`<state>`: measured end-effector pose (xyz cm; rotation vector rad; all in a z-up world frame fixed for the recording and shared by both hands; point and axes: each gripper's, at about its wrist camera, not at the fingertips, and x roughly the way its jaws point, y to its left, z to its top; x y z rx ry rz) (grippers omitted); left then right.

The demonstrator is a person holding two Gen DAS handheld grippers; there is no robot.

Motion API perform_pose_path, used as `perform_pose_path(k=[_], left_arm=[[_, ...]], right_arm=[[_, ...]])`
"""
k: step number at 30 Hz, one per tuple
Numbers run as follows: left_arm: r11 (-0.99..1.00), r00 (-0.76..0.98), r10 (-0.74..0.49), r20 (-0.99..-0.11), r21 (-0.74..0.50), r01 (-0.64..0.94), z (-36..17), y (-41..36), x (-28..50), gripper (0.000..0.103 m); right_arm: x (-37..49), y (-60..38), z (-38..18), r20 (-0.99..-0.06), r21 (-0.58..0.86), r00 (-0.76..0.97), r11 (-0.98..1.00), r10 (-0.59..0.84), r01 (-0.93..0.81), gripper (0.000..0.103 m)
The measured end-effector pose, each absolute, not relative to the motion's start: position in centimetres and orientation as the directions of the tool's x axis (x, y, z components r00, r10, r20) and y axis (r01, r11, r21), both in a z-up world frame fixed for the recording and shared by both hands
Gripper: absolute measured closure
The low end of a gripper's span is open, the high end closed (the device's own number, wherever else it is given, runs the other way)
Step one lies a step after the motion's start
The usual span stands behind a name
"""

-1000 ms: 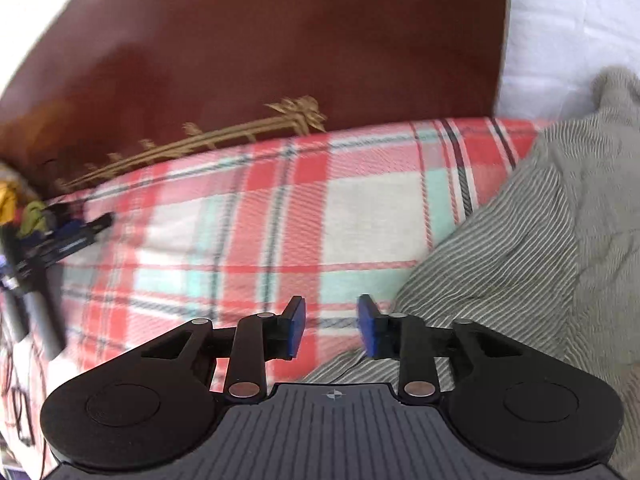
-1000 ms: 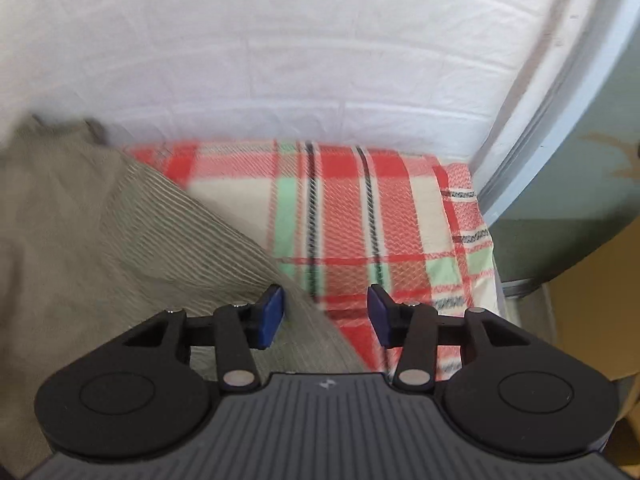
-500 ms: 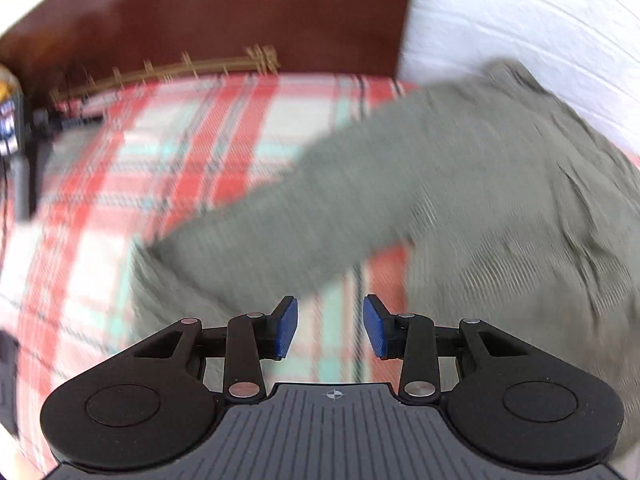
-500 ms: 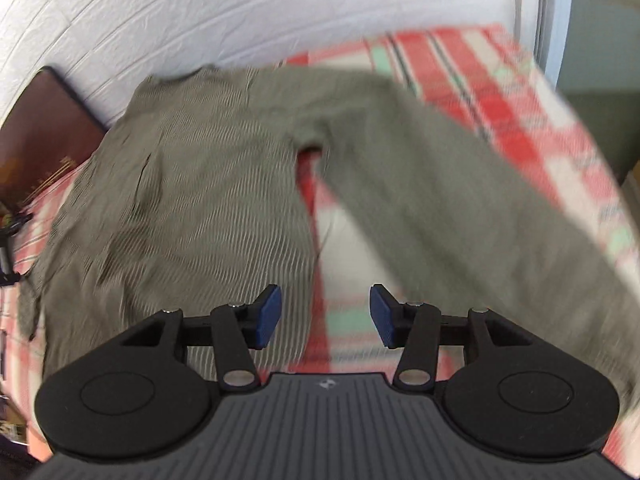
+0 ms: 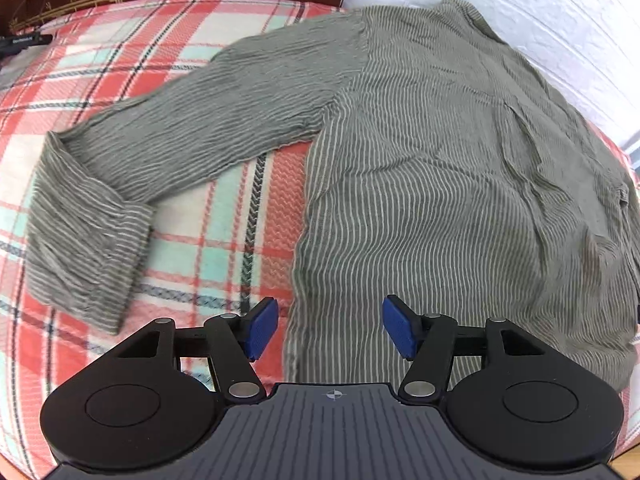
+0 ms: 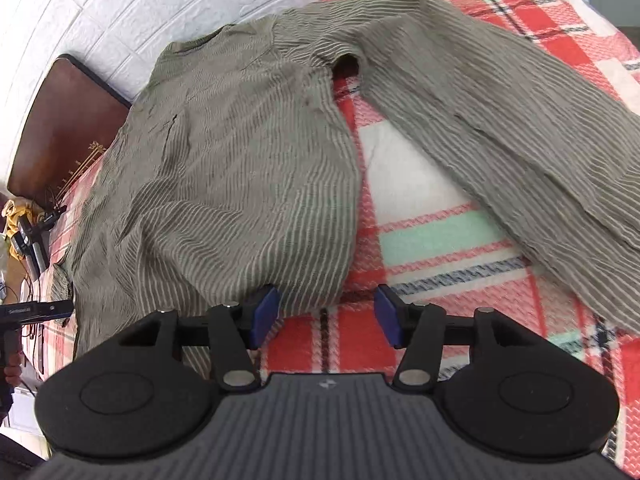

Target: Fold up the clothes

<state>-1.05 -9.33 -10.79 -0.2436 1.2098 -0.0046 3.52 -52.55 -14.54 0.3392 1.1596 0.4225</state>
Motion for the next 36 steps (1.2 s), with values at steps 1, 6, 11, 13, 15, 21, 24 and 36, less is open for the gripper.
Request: perform_pose_path(k=[1,6,11,13,15,21,24,36], left_arm=[[0.975,0.355,-0.127,-0.926,-0.183,-0.128,-11.0,-9.4,-0.8,0.03],[0.97,0.319,-0.159,-0.934,-0.208,-0.127,-12.4,-9.5,-0.1,0.041],[0.974,0.302,-0.145,-0.942,-0.19,-0.125,-12.8,-10.3,-0.2,0.1],[0.97,0.319,-0.153,-0.935,-0.203,-0.13,-12.1,-10.5,-0.6,0.102],[0.969,0.34,-0.155,-0.928,-0.21,-0.131,-11.3,-10.6,-1.1,0.103],[0.971,0.384,-0.15,-0.911,-0.209,-0.117,-8.9,-10.6,-2.0,0.103],[0.977,0.382,-0.14,-0.914,-0.191,-0.099,-8.7,-10.4,-2.0,0.103],[0.988,0.308,-0.069,-0.949,-0.108,-0.111,-13.1,-10.3,-0.6,0.103]], right_arm=[[3.6,-52.4,-14.5,-0.805,0.469,0.336,0.871,0.489,-0.145,0.043],[3.7,-52.1,-14.6,-0.8,0.486,0.331,0.864,0.501,-0.134,0.043],[3.9,-52.5,-15.1,-0.787,0.546,0.291,0.834,0.543,-0.078,0.09],[3.9,-52.6,-14.5,-0.775,0.56,0.295,0.824,0.558,-0.088,0.091],[3.8,-53.1,-13.4,-0.755,0.584,0.304,0.807,0.581,-0.093,0.092],[3.4,-55.7,-8.9,-0.717,0.59,0.361,0.795,0.597,-0.143,0.094],[3.7,-57.5,-7.7,-0.719,0.566,0.402,0.813,0.567,-0.134,0.094],[5.8,-57.9,-13.4,-0.833,0.415,0.409,0.91,0.373,0.014,0.091]])
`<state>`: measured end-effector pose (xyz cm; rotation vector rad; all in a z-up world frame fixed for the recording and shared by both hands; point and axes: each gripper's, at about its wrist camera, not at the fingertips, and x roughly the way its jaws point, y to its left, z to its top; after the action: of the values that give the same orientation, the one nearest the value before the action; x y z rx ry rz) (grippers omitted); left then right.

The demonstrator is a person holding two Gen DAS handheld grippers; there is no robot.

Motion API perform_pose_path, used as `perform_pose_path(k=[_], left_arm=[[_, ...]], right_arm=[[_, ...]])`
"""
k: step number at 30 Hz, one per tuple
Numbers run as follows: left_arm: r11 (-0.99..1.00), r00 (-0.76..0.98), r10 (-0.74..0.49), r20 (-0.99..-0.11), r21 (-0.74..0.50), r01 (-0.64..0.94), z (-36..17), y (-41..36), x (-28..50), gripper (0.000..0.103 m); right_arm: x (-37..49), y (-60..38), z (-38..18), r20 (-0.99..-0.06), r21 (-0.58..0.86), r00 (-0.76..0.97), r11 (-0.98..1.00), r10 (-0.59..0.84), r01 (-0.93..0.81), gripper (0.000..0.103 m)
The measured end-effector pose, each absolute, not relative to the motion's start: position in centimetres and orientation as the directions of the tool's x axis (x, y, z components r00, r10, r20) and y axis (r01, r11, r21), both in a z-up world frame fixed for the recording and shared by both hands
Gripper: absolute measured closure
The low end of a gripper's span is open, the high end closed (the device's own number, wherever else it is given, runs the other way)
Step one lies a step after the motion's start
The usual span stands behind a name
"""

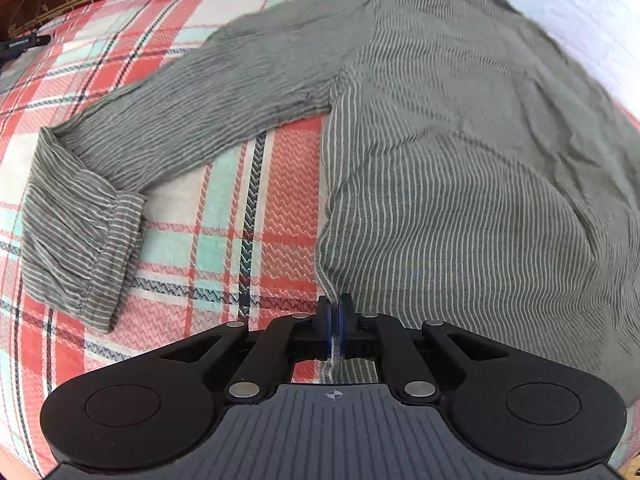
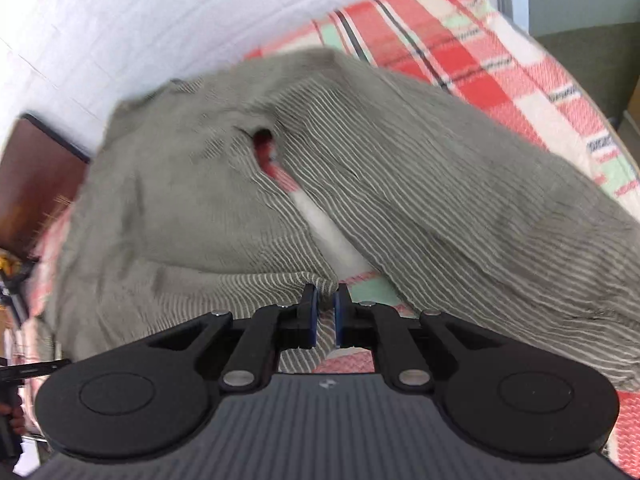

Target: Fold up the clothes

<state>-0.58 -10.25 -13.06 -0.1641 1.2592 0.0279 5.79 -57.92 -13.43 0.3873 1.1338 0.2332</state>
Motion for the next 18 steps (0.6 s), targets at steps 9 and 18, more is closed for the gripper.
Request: perform_pose_path(k=[9,18], left_arm=[[0.975,0.355,-0.012,-0.935,-0.089,-0.203,-10.0,-8.1,-3.1,0.048],[0.967,0.345,-0.093,-0.934,-0.168,-0.193,-8.5,-11.9,-8.6,0.034]], right_arm=[[2.4,-59.9,-10.1,-0.793,0.428,0.493,0.904,0.359,0.029,0.055],[-1.4,-57.1,-12.6,-0.751,0.591,0.327,0.805,0.573,-0.054,0.047]])
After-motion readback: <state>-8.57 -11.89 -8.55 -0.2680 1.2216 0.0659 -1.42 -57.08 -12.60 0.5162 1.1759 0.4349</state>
